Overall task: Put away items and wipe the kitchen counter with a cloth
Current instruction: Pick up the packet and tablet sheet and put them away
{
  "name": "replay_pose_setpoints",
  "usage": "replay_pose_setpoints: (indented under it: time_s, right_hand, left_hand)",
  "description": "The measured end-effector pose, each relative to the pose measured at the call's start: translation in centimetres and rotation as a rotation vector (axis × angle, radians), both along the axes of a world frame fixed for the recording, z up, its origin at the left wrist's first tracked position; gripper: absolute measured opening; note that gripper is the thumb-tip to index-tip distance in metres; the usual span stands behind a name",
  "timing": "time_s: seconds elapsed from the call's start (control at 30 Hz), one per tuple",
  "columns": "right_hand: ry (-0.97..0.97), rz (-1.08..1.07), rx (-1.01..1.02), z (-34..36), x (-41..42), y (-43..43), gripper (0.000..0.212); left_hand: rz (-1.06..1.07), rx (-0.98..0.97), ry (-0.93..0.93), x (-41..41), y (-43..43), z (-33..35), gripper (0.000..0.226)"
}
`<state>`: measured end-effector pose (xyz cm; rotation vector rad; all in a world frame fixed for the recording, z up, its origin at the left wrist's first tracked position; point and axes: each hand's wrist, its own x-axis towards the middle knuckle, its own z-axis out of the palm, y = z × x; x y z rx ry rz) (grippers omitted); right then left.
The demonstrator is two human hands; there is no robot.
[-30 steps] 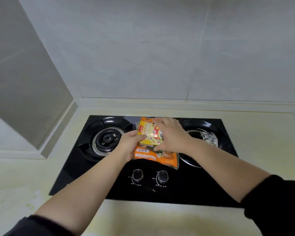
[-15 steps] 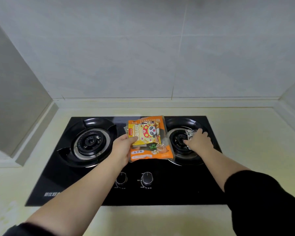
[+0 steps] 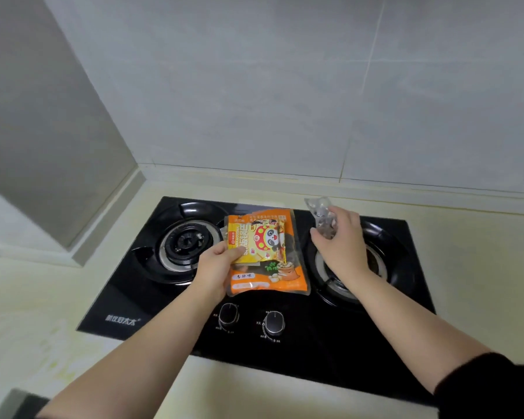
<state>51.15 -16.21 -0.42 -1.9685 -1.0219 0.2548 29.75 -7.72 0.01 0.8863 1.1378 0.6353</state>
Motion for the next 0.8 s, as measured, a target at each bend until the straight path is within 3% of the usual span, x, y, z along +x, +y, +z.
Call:
replay_pose_setpoints:
  time_s: [0.07,0.2,0.3,0.43,0.63,0.8]
  right_hand:
    - [0.022,0.151,0.08,1.7,-2.9,0.8,0.056]
    - [-0.183,0.571,-0.05,3.4,-9.4,1.3,0.056]
    - [-0.387,0.751,-0.084,4.4,-14.9,1.0,0.054]
    - [-0.503,0.933,-0.032,6.6,-24.4,0.0,0.051]
    - [-0.66,1.258,0.046,8.2,-43.5,-6.1,0.059]
    - [-0.669,1.542,0.089,7.1,-61.3,-15.5,0.061]
  left_hand:
    - [0.024,0.0,-0.02,-1.7,-0.4,0.3,0.019]
    - [0.072,0.022,-0.063,-7.2,-1.9,1.5,0.016]
    - [0.137,0.058,-0.09,-13.0,-3.6,2.6,0.019]
    - [0.288,0.104,-0.127,-22.8,-7.8,4.0,0.019]
    - [0.518,0.163,-0.142,-40.7,-19.5,5.8,0.021]
    - [0.736,0.171,-0.078,-56.9,-33.8,5.5,0.034]
